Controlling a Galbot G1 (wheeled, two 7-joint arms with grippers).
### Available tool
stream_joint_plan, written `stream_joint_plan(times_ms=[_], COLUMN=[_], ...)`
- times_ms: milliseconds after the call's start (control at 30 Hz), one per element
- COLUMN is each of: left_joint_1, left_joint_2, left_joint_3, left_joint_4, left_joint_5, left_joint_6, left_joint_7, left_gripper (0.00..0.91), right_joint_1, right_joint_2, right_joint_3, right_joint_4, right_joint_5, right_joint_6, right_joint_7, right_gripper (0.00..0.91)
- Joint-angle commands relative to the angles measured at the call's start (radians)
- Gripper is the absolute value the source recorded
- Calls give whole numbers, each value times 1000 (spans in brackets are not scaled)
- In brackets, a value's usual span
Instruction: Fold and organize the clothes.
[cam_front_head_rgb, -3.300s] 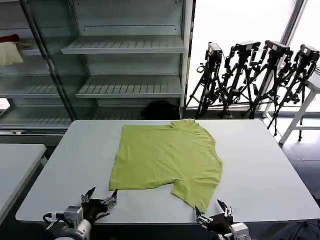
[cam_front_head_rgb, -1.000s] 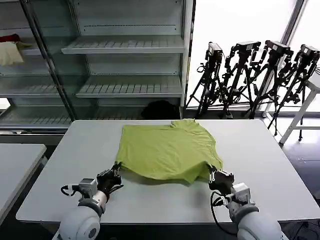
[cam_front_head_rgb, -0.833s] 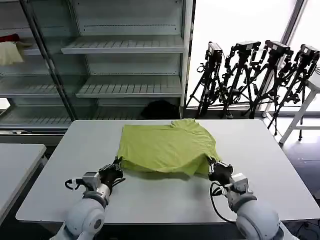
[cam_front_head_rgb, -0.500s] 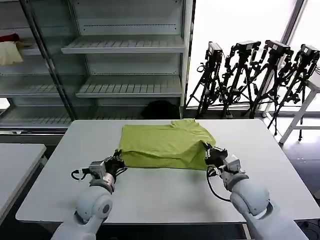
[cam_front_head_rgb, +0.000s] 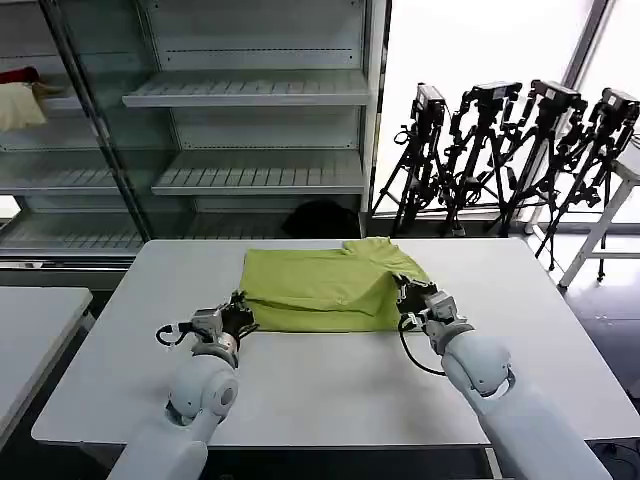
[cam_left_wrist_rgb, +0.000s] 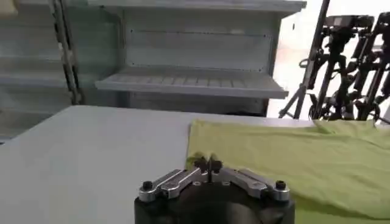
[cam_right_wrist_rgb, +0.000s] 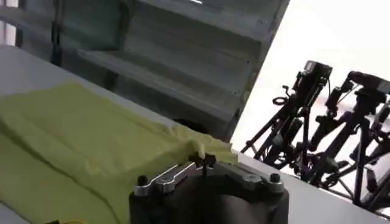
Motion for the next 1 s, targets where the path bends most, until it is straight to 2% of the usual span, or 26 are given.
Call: stream_joint_plan(times_ms=[33,67,100,133,167,200,400,533,600,667,700,800,900,1000], left_joint_1=[-19,-19,-19,-20,-22,-23,-15,4,23,37,52,89,135,181], left_joint_2=[-5,-7,-7,-8,-10,-11,1,27,49,63,81,107,133,151], left_joint_3=[5,5,7,7,7,7,6,-1,-8,-15,-24,-40,-56,-77], left_joint_4=[31,34,37,40,44,50,60,33,7,-6,-23,-69,-116,-156], left_joint_5=[13,16,20,24,25,28,64,68,69,70,69,66,53,14], left_joint_6=[1,1,1,1,1,1,2,2,2,2,2,2,3,4], left_joint_7=[4,9,11,11,12,11,16,47,61,66,72,76,83,97], left_gripper=[20,20,71,232,766,907,907,907,907,907,907,907,907,907], right_joint_1=[31,25,19,16,14,13,8,-20,-61,-93,-129,-203,-289,-373], right_joint_2=[10,8,8,8,9,11,14,6,-8,-16,-33,-55,-76,-105], right_joint_3=[-19,-15,-14,-11,-10,-9,-6,4,6,8,13,37,95,152], right_joint_4=[-39,-36,-35,-36,-38,-42,-39,-12,36,69,113,190,274,316], right_joint_5=[-11,-10,-10,-11,-12,-12,-9,14,34,69,104,146,194,238], right_joint_6=[1,2,3,5,6,6,0,-34,-52,-68,-68,-68,-70,-70], right_joint_7=[-16,-16,-15,-13,-9,-4,26,92,181,236,290,363,384,374], right_gripper=[0,151,584,907,907,907,907,907,907,907,907,907,907,907])
